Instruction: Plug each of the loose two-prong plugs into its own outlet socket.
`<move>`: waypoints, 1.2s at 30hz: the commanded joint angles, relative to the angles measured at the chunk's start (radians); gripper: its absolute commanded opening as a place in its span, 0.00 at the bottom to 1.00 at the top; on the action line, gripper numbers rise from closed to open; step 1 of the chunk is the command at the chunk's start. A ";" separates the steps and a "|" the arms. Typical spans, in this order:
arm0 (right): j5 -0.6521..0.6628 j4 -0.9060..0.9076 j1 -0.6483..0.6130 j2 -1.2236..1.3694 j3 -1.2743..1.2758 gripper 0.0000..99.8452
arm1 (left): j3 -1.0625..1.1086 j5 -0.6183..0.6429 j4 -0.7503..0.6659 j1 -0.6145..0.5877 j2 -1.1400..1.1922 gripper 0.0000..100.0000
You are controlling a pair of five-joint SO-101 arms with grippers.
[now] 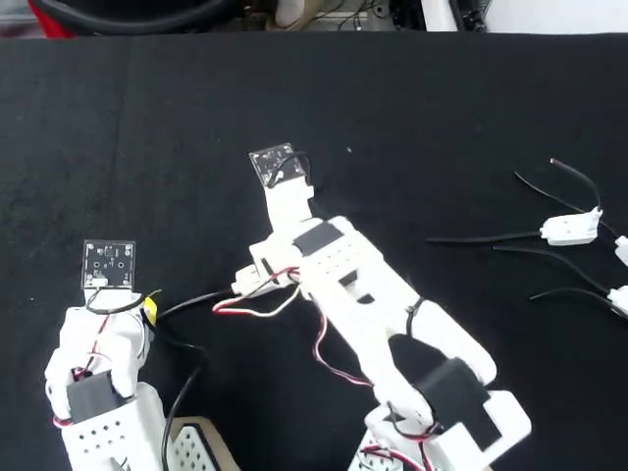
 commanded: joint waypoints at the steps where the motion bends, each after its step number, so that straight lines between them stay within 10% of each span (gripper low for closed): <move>1: 0.009 0.000 -0.112 0.021 0.133 0.01 | -0.004 -0.006 -0.021 -0.013 -0.008 0.21; 36: 0.077 -0.336 -0.028 -0.390 0.504 0.01 | -0.004 -0.006 -0.020 -0.013 -0.008 0.21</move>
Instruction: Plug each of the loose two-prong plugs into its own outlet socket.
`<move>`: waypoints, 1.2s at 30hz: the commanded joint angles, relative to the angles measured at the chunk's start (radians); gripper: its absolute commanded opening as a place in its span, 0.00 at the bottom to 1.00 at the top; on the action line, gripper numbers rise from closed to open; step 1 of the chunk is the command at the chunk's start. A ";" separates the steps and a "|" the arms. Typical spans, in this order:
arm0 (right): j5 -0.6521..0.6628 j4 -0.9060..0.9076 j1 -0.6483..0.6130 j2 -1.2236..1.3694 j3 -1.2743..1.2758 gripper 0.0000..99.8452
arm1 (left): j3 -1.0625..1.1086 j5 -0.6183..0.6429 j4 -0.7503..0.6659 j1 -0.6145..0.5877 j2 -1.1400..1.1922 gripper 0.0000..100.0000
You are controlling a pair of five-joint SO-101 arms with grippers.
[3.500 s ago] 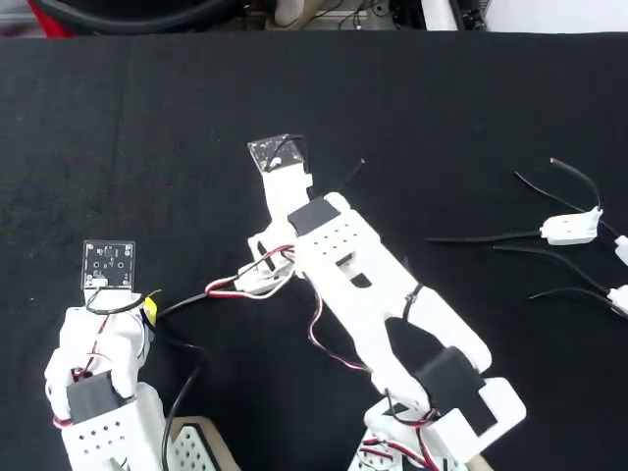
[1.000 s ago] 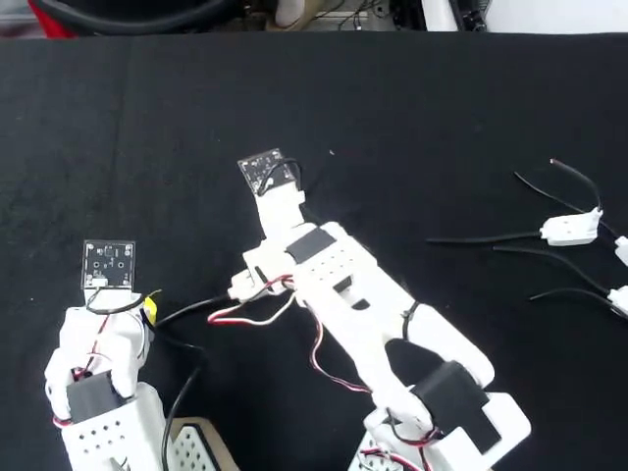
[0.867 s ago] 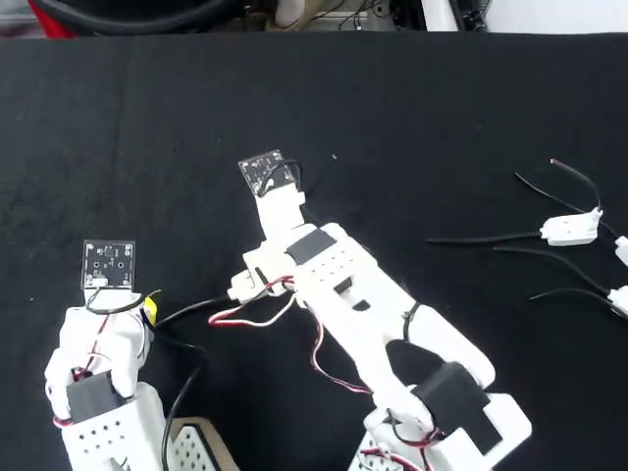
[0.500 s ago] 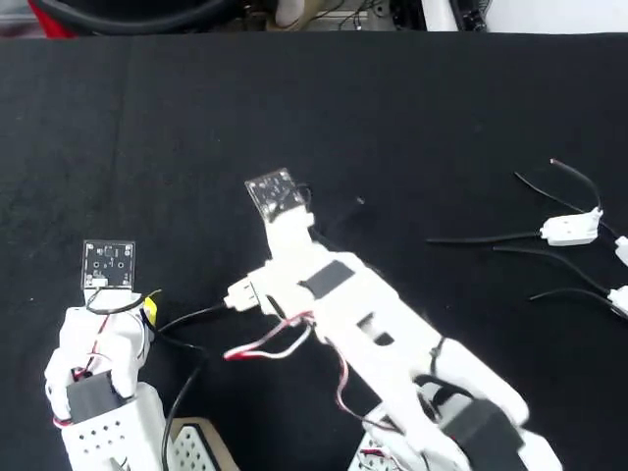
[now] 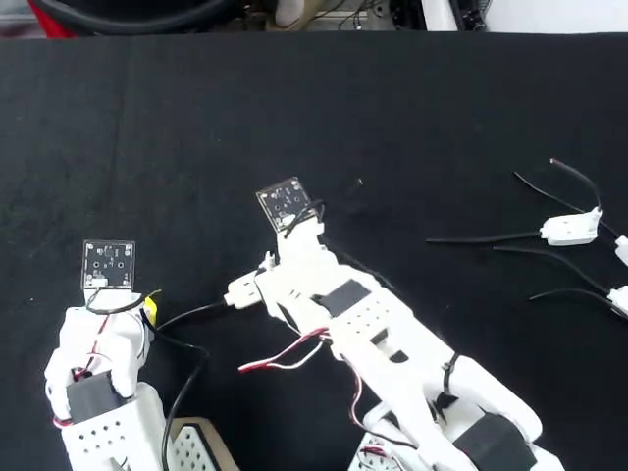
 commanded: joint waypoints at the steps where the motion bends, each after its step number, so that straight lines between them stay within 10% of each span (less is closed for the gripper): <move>1: 0.009 0.023 0.011 0.002 0.041 0.01 | -0.004 -0.006 -0.020 -0.013 -0.008 0.21; 30: 0.021 0.405 0.097 -0.007 -0.418 0.01 | -0.002 -0.006 -0.020 -0.002 -0.008 0.22; 36: 0.015 0.454 -0.011 -0.203 -0.441 0.01 | -0.010 -0.002 -0.021 0.208 -0.008 0.21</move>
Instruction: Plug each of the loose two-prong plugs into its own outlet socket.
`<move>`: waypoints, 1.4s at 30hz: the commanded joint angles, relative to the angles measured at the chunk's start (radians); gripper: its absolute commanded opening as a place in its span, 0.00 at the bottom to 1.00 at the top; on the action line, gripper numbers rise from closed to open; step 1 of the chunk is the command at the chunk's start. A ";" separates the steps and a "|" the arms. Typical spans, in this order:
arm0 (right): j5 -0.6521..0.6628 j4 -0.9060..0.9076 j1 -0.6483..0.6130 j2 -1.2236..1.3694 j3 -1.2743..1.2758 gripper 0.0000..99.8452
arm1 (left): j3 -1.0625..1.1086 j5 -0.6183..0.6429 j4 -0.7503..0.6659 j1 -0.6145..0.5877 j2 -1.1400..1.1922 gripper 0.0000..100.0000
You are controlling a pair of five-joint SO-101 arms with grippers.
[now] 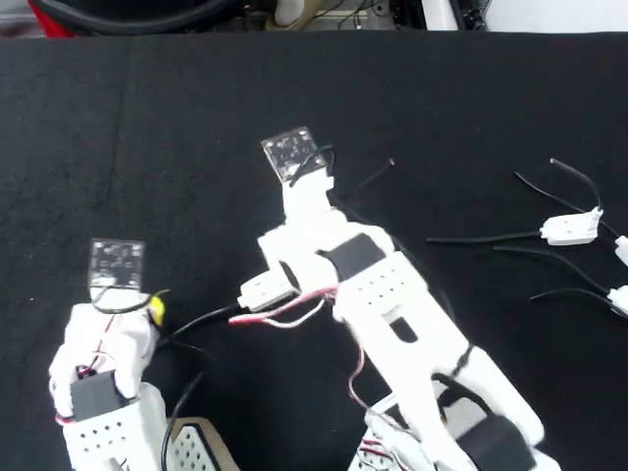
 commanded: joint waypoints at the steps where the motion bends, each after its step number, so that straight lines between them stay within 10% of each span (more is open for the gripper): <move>1: 0.000 0.058 -0.091 -0.200 -0.054 0.01 | -0.010 -0.002 -0.023 0.203 -0.008 0.21; 10: -0.072 0.129 -0.175 -0.524 0.005 0.01 | 0.053 0.066 -0.308 0.424 -0.008 0.22; 22: -0.087 -0.049 -0.195 -0.518 0.217 0.01 | -0.108 0.288 -0.261 0.598 -0.008 0.22; 42: -0.055 0.064 -0.256 -0.510 0.237 0.01 | -0.171 0.295 -0.212 0.547 -0.008 0.22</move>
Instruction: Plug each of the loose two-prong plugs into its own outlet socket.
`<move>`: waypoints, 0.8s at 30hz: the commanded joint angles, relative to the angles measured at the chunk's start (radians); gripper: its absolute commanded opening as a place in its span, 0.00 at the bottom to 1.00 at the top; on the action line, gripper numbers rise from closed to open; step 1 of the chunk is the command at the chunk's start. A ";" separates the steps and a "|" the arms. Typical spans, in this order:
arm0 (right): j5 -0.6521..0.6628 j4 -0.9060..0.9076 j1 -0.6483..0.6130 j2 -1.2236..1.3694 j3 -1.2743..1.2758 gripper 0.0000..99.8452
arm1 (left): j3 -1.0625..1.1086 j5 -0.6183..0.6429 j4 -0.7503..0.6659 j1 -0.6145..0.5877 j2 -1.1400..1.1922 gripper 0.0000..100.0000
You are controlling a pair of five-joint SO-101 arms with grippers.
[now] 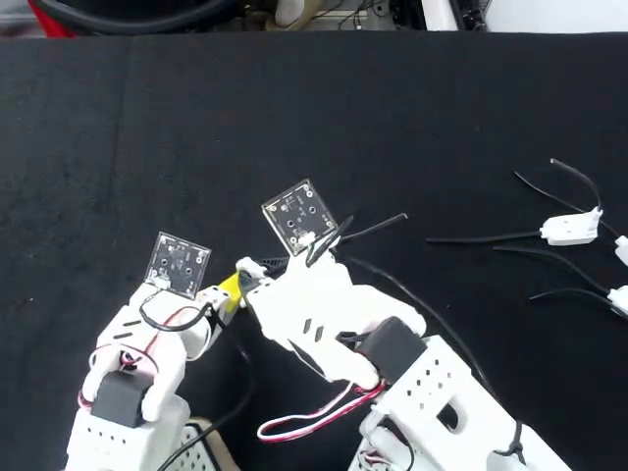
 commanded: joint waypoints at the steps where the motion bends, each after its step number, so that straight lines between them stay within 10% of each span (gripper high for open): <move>1: 0.025 0.020 -0.026 0.012 -0.005 0.01 | -0.065 0.009 0.002 -0.031 -0.011 0.22; 16: 0.075 0.023 0.140 0.013 -0.033 0.01 | -0.030 -0.100 0.072 -0.113 -0.011 0.22; 24: 0.072 0.057 0.187 0.079 -0.031 0.01 | 0.082 -0.265 0.109 -0.444 -0.009 0.22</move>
